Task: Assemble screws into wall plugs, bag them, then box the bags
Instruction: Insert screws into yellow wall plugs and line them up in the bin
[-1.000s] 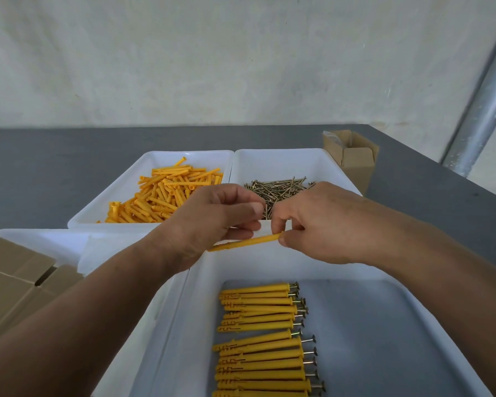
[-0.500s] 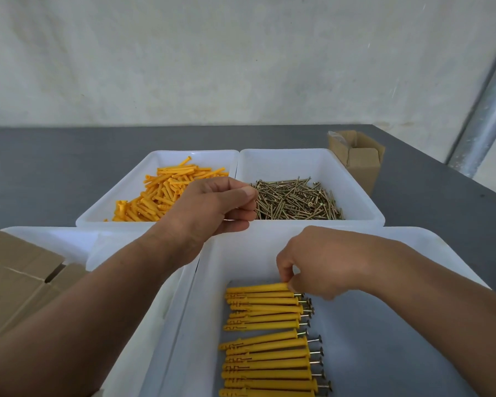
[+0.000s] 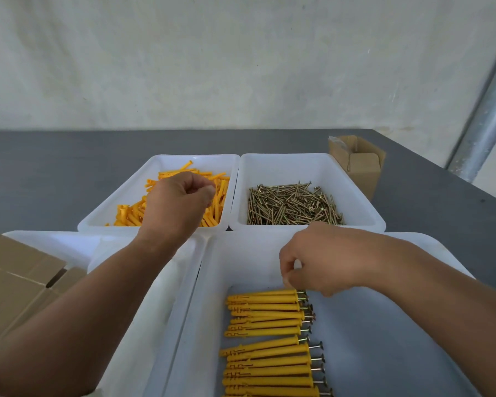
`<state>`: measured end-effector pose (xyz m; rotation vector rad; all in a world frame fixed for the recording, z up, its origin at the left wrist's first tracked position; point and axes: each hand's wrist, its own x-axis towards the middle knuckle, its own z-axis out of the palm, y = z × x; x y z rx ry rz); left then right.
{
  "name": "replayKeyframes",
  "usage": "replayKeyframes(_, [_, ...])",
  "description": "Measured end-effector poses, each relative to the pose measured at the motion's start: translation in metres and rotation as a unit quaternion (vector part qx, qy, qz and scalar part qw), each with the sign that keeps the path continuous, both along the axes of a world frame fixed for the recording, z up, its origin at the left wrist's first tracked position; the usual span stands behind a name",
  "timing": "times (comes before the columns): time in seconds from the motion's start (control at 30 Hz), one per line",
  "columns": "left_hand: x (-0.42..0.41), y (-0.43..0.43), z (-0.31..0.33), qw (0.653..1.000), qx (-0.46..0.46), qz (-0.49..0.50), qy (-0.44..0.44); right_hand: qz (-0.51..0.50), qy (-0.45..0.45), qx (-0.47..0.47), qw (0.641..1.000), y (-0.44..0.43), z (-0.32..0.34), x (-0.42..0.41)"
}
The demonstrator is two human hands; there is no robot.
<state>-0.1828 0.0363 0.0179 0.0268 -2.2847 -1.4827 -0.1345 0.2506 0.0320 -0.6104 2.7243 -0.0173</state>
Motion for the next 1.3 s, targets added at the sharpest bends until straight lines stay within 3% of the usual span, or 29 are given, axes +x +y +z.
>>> replayKeyframes(0.13, [-0.005,-0.011,-0.008,0.976,-0.201,0.078,-0.011,-0.033,0.133,-0.098,0.986,0.008,0.009,-0.015])
replayKeyframes(0.33, [-0.012,-0.018,-0.021,0.901,-0.411,0.051,-0.128,-0.121,0.247,-0.16,0.948,0.027,-0.006,-0.038])
replayKeyframes(0.5, [-0.012,-0.019,-0.021,0.87,-0.454,0.013,-0.191,-0.148,0.16,-0.173,0.96,0.033,-0.021,-0.049])
replayKeyframes(0.67, [-0.013,-0.021,-0.021,0.843,-0.499,0.005,-0.2,-0.129,0.095,-0.096,0.982,0.029,-0.027,-0.051])
replayKeyframes(1.3, [-0.014,-0.024,-0.021,0.832,-0.519,-0.004,-0.196,-0.121,0.109,-0.079,0.983,0.035,-0.037,-0.065])
